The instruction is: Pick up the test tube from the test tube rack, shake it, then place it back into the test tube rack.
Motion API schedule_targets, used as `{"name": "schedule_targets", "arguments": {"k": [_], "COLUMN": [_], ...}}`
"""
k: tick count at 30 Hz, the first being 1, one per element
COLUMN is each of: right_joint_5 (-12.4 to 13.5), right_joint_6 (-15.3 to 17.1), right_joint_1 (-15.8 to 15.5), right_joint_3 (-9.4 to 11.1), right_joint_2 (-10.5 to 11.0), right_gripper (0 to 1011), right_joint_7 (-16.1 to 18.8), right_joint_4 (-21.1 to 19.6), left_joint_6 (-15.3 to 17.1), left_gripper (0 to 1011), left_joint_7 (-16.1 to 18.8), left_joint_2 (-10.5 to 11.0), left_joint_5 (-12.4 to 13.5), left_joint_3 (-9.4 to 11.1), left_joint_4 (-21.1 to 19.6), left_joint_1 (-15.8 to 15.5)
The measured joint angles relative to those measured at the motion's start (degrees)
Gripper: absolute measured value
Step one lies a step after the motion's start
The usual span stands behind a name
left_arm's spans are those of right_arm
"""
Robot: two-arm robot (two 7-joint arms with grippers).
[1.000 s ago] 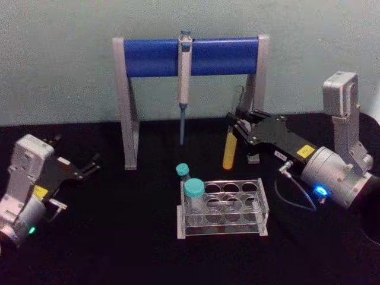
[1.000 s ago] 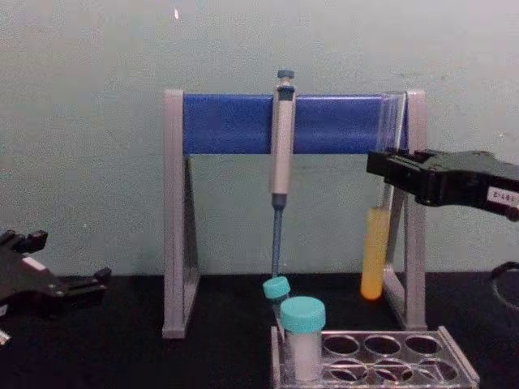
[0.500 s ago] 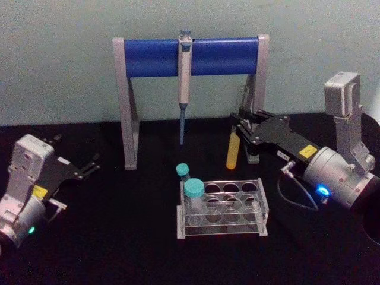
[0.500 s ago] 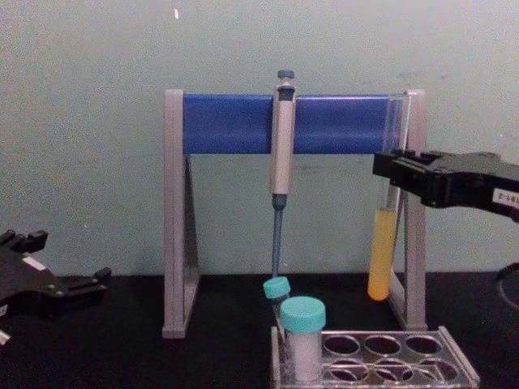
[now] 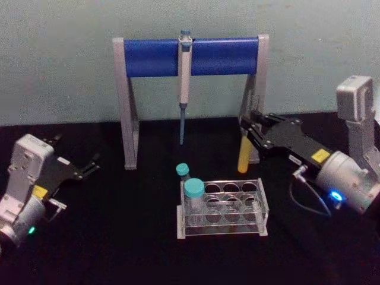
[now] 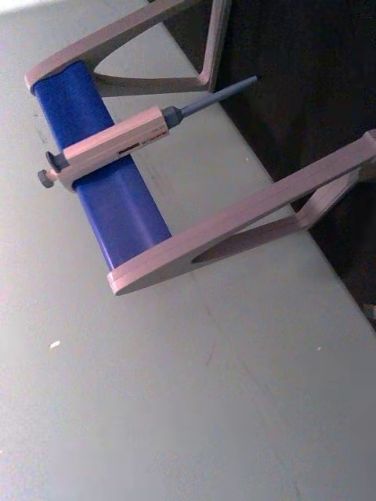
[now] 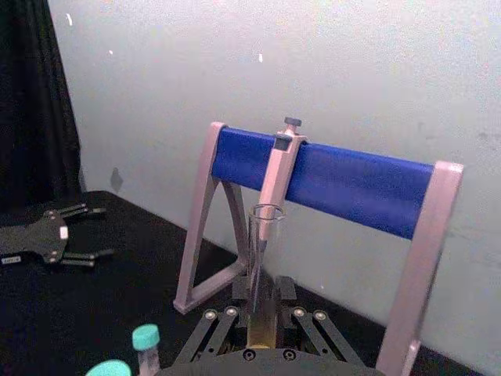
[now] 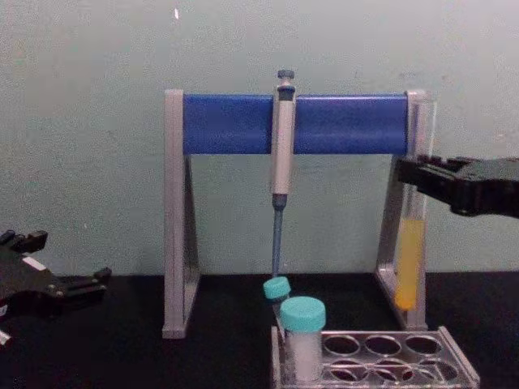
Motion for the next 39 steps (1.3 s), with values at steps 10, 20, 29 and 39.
{"name": "schedule_targets", "arguments": {"k": [10, 20, 29, 39], "right_joint_5": [1.5, 2.3, 2.3, 1.8], "right_joint_6": [0.2, 0.1, 0.1, -0.4], "right_joint_1": [-5.4, -5.4, -1.8, 1.9], "right_joint_3": [1.4, -0.7, -2.9, -3.9], "right_joint_2": [2.4, 2.0, 0.5, -1.0], "right_gripper": [228, 229, 228, 228], "right_joint_7": [0.6, 2.3, 3.0, 3.1], "right_joint_4": [-4.9, -5.2, -2.2, 0.9], "left_joint_6": [0.0, 0.0, 0.0, 0.0], "left_gripper": [1001, 1001, 1001, 1001], "left_joint_7": [0.0, 0.0, 0.0, 0.0], "left_joint_2": [0.0, 0.0, 0.0, 0.0], "left_joint_5": [0.0, 0.0, 0.0, 0.0], "left_joint_3": [0.0, 0.0, 0.0, 0.0], "left_joint_4": [0.0, 0.0, 0.0, 0.0], "left_joint_1": [0.0, 0.0, 0.0, 0.0]}}
